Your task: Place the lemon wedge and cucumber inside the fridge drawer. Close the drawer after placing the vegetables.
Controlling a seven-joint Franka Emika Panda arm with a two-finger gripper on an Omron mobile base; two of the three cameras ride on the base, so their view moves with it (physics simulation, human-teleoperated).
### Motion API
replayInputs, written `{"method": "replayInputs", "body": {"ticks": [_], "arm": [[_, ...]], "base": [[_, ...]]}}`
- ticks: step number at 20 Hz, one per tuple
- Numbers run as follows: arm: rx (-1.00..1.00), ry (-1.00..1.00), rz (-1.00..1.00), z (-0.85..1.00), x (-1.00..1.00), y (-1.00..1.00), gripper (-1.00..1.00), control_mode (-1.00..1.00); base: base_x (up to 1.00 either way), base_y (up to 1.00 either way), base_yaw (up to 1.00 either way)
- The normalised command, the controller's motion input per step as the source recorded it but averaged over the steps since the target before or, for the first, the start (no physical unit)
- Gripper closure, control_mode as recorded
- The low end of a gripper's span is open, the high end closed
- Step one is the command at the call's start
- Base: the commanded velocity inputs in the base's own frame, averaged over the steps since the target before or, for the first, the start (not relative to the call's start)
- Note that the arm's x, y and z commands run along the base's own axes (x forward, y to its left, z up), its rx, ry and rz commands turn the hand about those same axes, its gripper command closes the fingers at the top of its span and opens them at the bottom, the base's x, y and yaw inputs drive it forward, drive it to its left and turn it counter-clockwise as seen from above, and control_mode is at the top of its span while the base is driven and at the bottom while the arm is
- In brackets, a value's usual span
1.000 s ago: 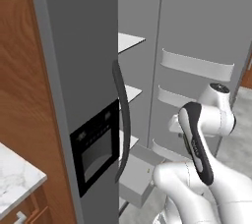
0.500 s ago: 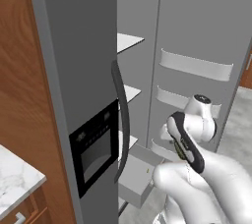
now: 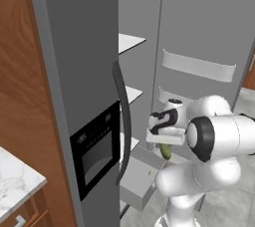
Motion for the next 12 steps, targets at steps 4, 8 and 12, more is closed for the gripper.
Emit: {"method": "replayInputs", "body": {"ticks": [4, 8, 12], "arm": [[-0.01, 0.13, -0.07, -0.97, 0.62, 0.08, 1.00, -1.00], [0.00, 0.06, -0.12, -0.73, 0.53, 0.00, 1.00, -1.00], [0.00, 0.03, -0.08, -0.71, 0.52, 0.00, 1.00, -1.00]], "base": [[0.00, 0.00, 0.00], [0.00, 0.00, 0.00], [0.00, 0.00, 0.00]]}}
